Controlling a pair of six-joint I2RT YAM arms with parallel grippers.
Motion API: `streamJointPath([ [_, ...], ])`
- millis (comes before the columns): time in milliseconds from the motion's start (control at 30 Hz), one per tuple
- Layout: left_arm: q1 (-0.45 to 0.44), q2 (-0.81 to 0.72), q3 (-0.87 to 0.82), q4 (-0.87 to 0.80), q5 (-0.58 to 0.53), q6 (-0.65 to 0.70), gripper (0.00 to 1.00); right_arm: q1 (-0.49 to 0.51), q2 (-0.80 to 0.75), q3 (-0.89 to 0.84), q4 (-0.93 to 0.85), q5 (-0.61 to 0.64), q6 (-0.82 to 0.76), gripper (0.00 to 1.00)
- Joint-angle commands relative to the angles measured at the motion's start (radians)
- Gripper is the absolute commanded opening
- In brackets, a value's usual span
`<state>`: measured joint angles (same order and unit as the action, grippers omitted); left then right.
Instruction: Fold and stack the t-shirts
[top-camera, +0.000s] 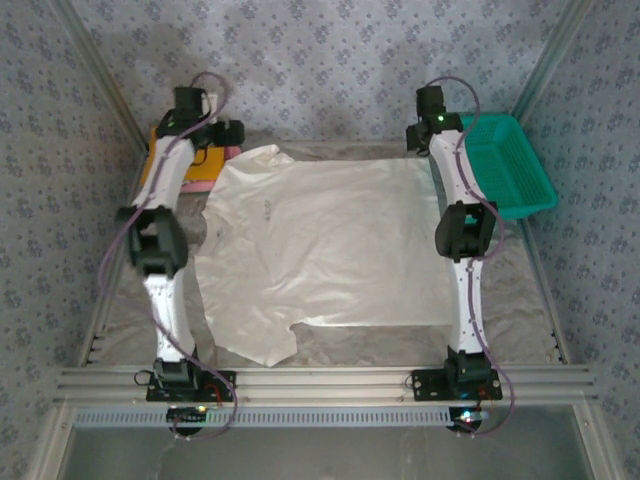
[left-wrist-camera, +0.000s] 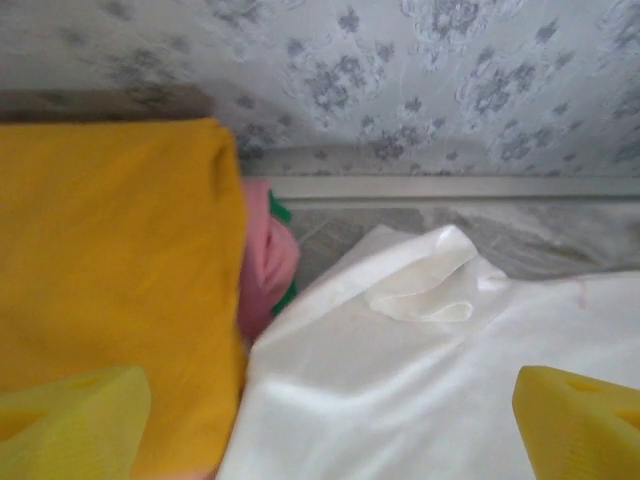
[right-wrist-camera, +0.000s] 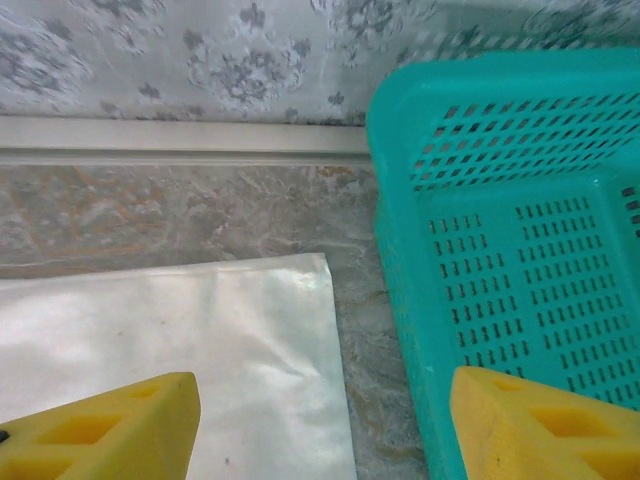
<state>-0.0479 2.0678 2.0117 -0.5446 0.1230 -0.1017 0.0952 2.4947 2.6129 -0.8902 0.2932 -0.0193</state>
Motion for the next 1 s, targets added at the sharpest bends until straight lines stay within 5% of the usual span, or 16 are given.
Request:
streamJointPath([
  [0, 0.028, -0.313, -0.383, 0.299, 0.003, -0.11, 0.95, 0.032, -0.196, -0.09, -0.027, -0.066, 0.025, 0.7],
  [167, 0.008, -0.691, -0.84, 0.206, -0.063, -0.24, 0.93, 0.143, -0.622, -0.625, 0.215, -0.089, 0.062, 0.72],
  [300, -0.02, -0.981, -1.056, -0.034, -0.154, -0.361, 0.92, 0.18, -0.949, -1.049, 0.398, -0.138, 0.208, 0.72],
  [467, -0.086, -1.103, -1.195, -0.305, -0.162, -0.54, 0.92, 0.182, -1.199, -1.535, 0.4, -0.19, 0.413, 0.72],
  [633, -0.097, -1.095, -1.375, -0.145, -0.104, -0.547, 0.86, 0.171, -1.26, -1.791, 0.321, -0.278, 0.5, 0.67],
  [733, -0.101, -0.967, -1.391, 0.063, -0.03, -0.492, 0.74, 0.169, -1.226, -1.839, 0.362, -0.335, 0.498, 0.42],
  [800, -0.118, -0.856, -1.366, 0.175, 0.0, -0.451, 0.51, 0.181, -1.14, -1.8, 0.384, -0.368, 0.453, 0.01],
  [900, -0.165, -0.708, -1.282, 0.268, -0.018, -0.4, 0.22, 0.23, -1.012, -1.724, 0.42, -0.367, 0.416, 0.0],
  [967, -0.187, -0.608, -1.21, 0.285, -0.035, -0.363, 0.16, 0.241, -0.941, -1.687, 0.464, -0.383, 0.417, 0.0],
])
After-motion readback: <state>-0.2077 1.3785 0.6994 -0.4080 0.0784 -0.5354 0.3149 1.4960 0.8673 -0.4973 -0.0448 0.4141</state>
